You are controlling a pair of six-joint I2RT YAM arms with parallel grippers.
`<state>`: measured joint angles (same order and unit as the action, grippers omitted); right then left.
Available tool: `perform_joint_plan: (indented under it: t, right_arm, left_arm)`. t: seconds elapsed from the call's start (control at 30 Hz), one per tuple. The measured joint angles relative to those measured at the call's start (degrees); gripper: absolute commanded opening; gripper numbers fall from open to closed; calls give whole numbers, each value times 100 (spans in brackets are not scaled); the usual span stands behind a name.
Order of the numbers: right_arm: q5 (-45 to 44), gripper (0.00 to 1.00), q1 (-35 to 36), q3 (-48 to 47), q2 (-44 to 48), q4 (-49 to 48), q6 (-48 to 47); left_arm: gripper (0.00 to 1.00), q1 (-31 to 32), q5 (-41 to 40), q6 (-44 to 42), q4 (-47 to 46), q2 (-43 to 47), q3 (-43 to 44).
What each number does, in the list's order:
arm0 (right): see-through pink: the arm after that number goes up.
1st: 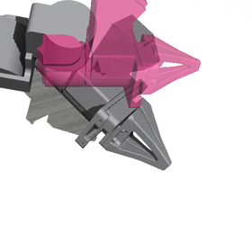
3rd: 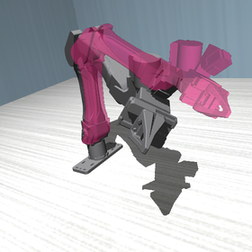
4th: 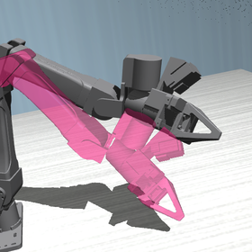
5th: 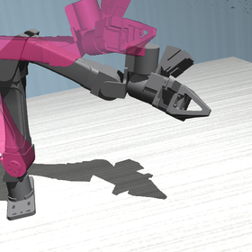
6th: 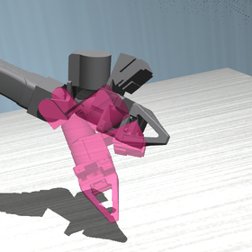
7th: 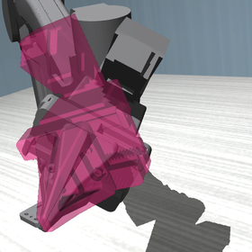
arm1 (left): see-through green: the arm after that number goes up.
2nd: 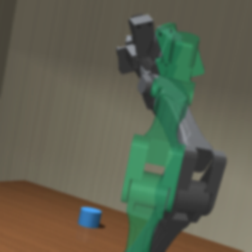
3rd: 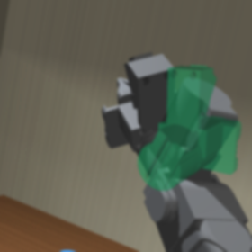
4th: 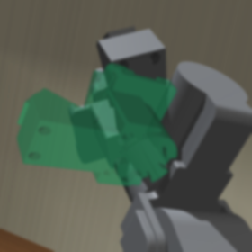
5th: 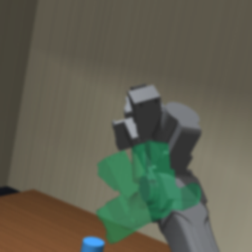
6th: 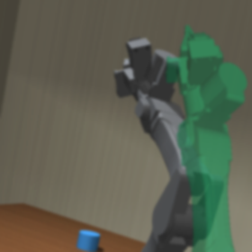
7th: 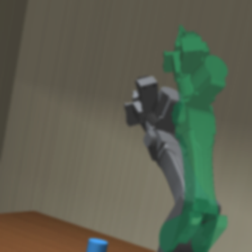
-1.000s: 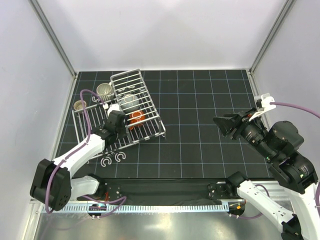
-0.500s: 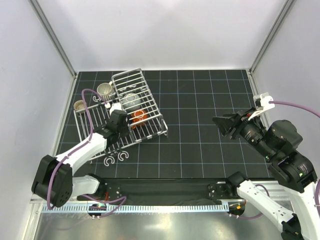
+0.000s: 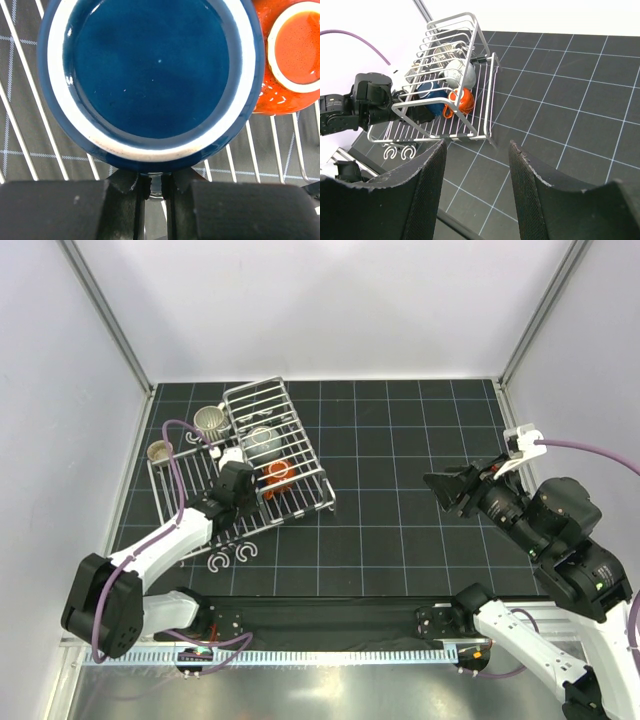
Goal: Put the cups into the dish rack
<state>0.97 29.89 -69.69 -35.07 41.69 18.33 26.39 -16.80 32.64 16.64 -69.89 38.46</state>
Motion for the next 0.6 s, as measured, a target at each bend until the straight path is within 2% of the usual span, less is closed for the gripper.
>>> perform_joint_plan:
  t: [0.13,0.5,0.6]
  right_arm:
    - [4,54,0,0,-63,-2,0]
    - [48,54,0,0,-96,-2,2]
    - [74,55,0,0,-96,-2,2]
  left_arm:
    - [20,11,-20,42,17,0,0]
    - [33,9,-138,210,157,7,2]
    - [43,-7,-146,258,365,46,2]
